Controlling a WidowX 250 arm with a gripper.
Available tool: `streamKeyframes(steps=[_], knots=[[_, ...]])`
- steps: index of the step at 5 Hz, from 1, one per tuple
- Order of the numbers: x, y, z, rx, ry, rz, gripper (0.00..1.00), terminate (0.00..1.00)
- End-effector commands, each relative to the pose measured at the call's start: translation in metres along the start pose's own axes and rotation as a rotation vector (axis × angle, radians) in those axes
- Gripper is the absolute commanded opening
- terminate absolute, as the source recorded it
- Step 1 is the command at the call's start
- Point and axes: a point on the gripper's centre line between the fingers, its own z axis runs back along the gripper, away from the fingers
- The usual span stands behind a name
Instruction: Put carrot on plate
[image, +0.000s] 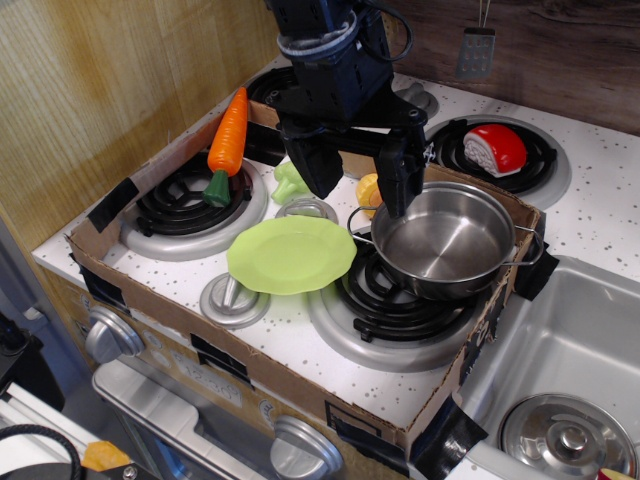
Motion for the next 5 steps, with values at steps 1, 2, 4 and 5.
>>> streamKeyframes(steps=[1,2,4,5], knots=[[0.0,0.0,0.0,0.0,0.0,0.0,1.0,0.0],[0.028,0.015,0.007,0.028,-0.032,0.068,1.0,0.0],[0.054,0.055,0.013,0.104,-0.046,0.153,1.0,0.0],[0.051,0.076,0.014,0.148,-0.063,0.337,1.0,0.0]])
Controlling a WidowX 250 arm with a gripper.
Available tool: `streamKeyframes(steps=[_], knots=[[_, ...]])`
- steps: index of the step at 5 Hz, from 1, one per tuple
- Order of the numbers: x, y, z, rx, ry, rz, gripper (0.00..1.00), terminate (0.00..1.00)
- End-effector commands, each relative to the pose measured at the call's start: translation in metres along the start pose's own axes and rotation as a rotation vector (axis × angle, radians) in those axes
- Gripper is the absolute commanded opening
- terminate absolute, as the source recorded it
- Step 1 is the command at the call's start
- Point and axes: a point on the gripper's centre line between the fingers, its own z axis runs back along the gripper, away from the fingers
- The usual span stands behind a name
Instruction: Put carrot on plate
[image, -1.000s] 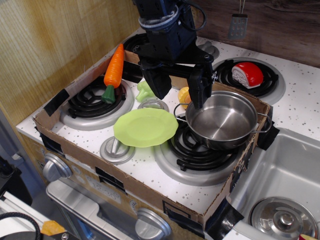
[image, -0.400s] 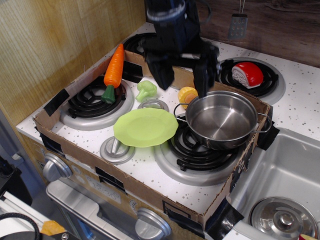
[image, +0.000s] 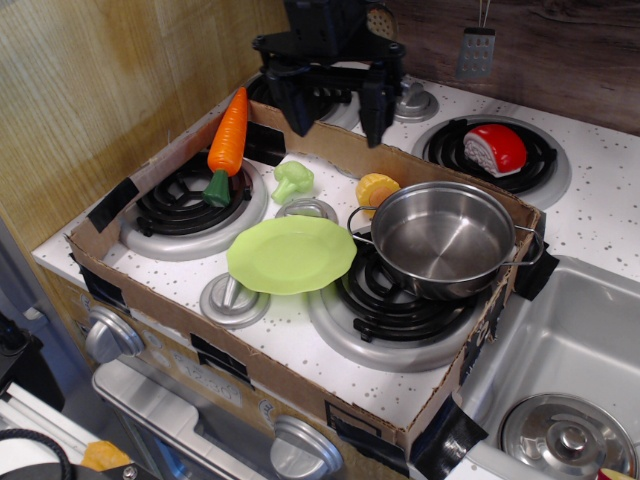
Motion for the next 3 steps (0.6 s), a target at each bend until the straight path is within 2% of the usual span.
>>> streamKeyframes(steps=[1,2,3], knots=[[0.01,0.04,0.007,0.11,-0.17,0.256,1.0,0.0],[0.019,0.06,0.009,0.167,-0.258,0.251,1.0,0.0],[0.039,0.072,0.006,0.217,-0.27,0.188,1.0,0.0]])
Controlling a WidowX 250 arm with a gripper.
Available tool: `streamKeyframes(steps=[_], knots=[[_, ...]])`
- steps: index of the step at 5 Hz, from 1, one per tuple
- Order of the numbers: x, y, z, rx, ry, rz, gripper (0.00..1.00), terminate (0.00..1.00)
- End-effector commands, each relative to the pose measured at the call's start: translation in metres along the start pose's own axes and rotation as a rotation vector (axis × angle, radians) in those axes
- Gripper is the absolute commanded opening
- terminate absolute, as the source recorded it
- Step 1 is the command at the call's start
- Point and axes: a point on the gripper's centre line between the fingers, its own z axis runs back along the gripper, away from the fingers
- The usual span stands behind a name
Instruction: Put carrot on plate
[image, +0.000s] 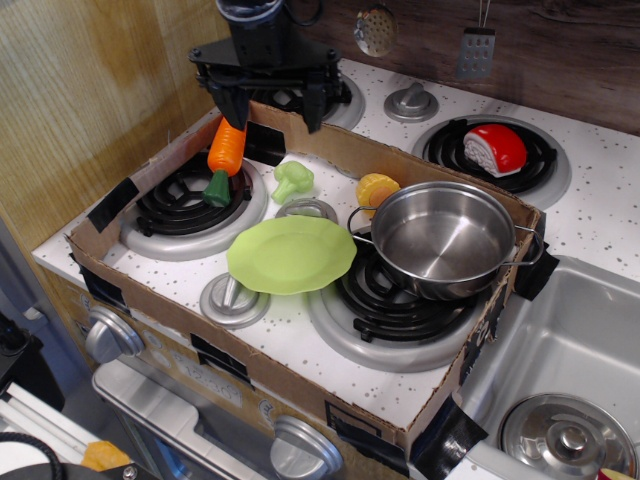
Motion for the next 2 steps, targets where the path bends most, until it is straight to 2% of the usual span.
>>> streamKeyframes(steps=[1,2], knots=[[0.041,0.013,0.004,0.062,-0.082,-0.116,1.0,0.0],[0.051,0.013,-0.007,0.056,-0.095,-0.135,1.0,0.0]])
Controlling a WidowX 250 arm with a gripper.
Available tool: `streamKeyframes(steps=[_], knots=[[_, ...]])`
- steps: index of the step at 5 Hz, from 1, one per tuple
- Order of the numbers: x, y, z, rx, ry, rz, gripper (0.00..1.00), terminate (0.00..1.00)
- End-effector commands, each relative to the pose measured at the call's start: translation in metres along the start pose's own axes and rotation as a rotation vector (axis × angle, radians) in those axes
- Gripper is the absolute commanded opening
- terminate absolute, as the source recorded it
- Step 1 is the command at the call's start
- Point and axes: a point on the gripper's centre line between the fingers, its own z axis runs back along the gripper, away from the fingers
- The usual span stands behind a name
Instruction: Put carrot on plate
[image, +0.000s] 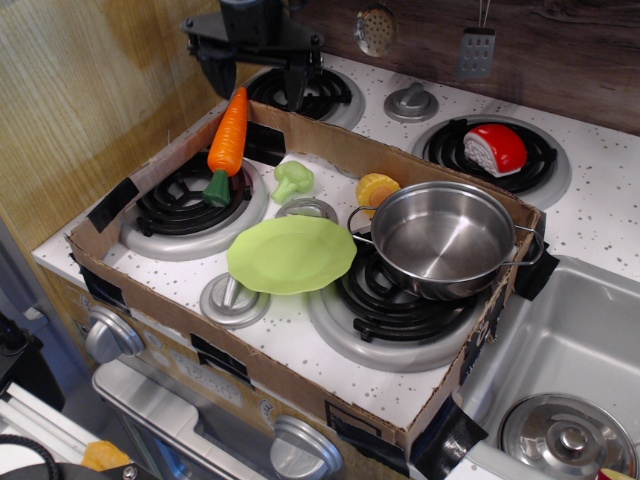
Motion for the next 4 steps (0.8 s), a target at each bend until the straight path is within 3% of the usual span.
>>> streamKeyframes(steps=[1,2,4], knots=[[0.018,0.004,-0.01,0.001,-0.044,-0.051,1.0,0.0],[0.012,0.005,-0.017,-0.002,-0.039,-0.073,1.0,0.0],[-0.001,0.018,-0.003,0.08,-0.027,-0.141,1.0,0.0]])
